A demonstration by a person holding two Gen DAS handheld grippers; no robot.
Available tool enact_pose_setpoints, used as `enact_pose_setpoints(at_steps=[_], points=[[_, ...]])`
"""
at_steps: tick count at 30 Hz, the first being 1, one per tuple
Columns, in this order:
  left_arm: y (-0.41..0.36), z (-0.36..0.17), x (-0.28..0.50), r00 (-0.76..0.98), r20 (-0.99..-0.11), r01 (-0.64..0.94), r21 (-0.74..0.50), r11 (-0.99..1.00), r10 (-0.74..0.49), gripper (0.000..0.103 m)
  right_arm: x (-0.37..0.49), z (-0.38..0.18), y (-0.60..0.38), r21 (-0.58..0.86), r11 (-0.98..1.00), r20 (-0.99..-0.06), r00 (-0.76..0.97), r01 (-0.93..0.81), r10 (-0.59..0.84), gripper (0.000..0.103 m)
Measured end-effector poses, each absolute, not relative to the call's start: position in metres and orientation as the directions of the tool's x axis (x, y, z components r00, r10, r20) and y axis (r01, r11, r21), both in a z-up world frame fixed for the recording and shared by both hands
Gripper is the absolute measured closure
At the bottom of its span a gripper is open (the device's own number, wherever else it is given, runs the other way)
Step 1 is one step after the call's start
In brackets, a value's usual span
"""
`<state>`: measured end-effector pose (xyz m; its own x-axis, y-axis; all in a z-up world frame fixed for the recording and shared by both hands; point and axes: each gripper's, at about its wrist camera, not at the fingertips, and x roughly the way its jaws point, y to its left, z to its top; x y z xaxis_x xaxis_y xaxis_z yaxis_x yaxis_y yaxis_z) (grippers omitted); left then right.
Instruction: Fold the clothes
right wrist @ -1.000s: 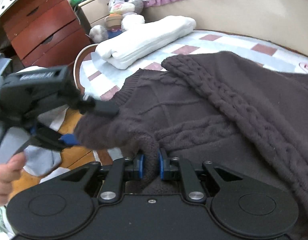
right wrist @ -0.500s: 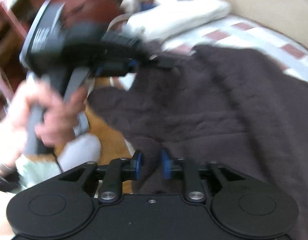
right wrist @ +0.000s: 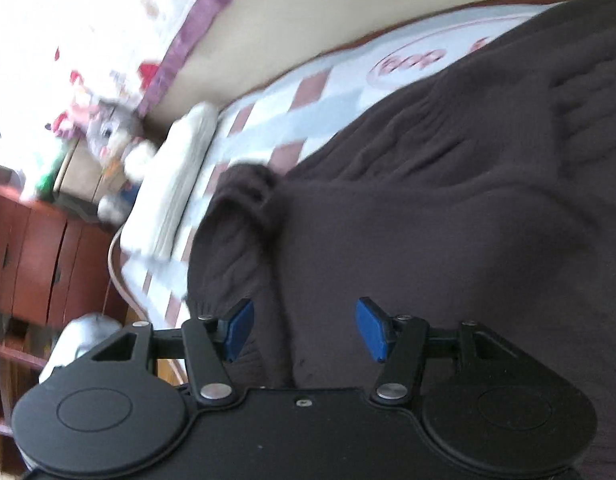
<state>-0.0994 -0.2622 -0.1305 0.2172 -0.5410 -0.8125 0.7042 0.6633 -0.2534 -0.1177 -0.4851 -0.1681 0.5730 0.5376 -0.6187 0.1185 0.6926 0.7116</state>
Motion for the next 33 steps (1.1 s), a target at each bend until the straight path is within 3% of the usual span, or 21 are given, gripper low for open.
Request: enact_pose_setpoints(at_steps=[3, 7, 9, 15, 19, 24, 25, 26, 27, 28, 30, 33], points=[[-0.244, -0.106, -0.099, 0.192, -0.762, 0.700, -0.335, 0.630, -0.618, 0.046, -0.110, -0.168, -0.467, 0.708, 0.705, -0.605, 0.545, 0.035, 0.581, 0.040], [-0.190, -0.069, -0.095, 0.168, -0.585, 0.676, -0.517, 0.525, -0.793, 0.045, -0.108, -0.167, -0.459, 0.714, 0.700, -0.598, 0.536, 0.018, 0.597, 0.040], [-0.159, -0.061, -0.087, 0.215, -0.530, 0.623, -0.573, 0.533, -0.820, 0.040, -0.110, -0.164, -0.462, 0.712, 0.702, -0.596, 0.551, 0.027, 0.584, 0.040], [-0.117, -0.094, -0.064, 0.238, -0.642, 0.433, -0.601, 0.672, -0.728, 0.046, -0.125, -0.137, -0.453, 0.762, 0.624, -0.403, 0.627, -0.174, 0.667, 0.040], [-0.123, -0.120, -0.074, 0.204, -0.707, 0.447, -0.548, 0.707, -0.677, 0.049, -0.129, -0.138, -0.419, 0.632, 0.740, -0.530, 0.570, -0.228, 0.628, 0.040], [-0.134, -0.138, -0.082, 0.214, -0.730, 0.444, -0.519, 0.730, -0.649, 0.049, -0.125, -0.160, -0.375, 0.374, 0.887, -0.712, 0.529, -0.272, 0.462, 0.040], [-0.136, -0.142, -0.081, 0.215, -0.730, 0.437, -0.522, 0.733, -0.648, 0.049, -0.124, -0.165, -0.367, 0.311, 0.907, -0.738, 0.529, -0.284, 0.419, 0.046], [-0.138, -0.143, -0.080, 0.213, -0.730, 0.431, -0.526, 0.733, -0.649, 0.049, -0.124, -0.164, -0.370, 0.282, 0.927, -0.738, 0.561, -0.248, 0.375, 0.063], [-0.139, -0.142, -0.078, 0.210, -0.727, 0.434, -0.530, 0.729, -0.654, 0.049, -0.125, -0.163, -0.373, 0.257, 0.944, -0.734, 0.594, -0.205, 0.329, 0.093], [-0.142, -0.139, -0.077, 0.210, -0.721, 0.446, -0.531, 0.721, -0.661, 0.049, -0.125, -0.161, -0.377, 0.233, 0.959, -0.728, 0.625, -0.161, 0.282, 0.093], [-0.146, -0.134, -0.077, 0.210, -0.714, 0.479, -0.521, 0.707, -0.668, 0.048, -0.136, -0.146, -0.406, 0.317, 0.948, -0.681, 0.688, -0.032, 0.251, 0.096], [-0.155, -0.136, -0.083, 0.194, -0.743, 0.511, -0.481, 0.712, -0.641, 0.047, -0.137, -0.147, -0.434, 0.288, 0.951, -0.758, 0.634, 0.112, 0.155, 0.090]])
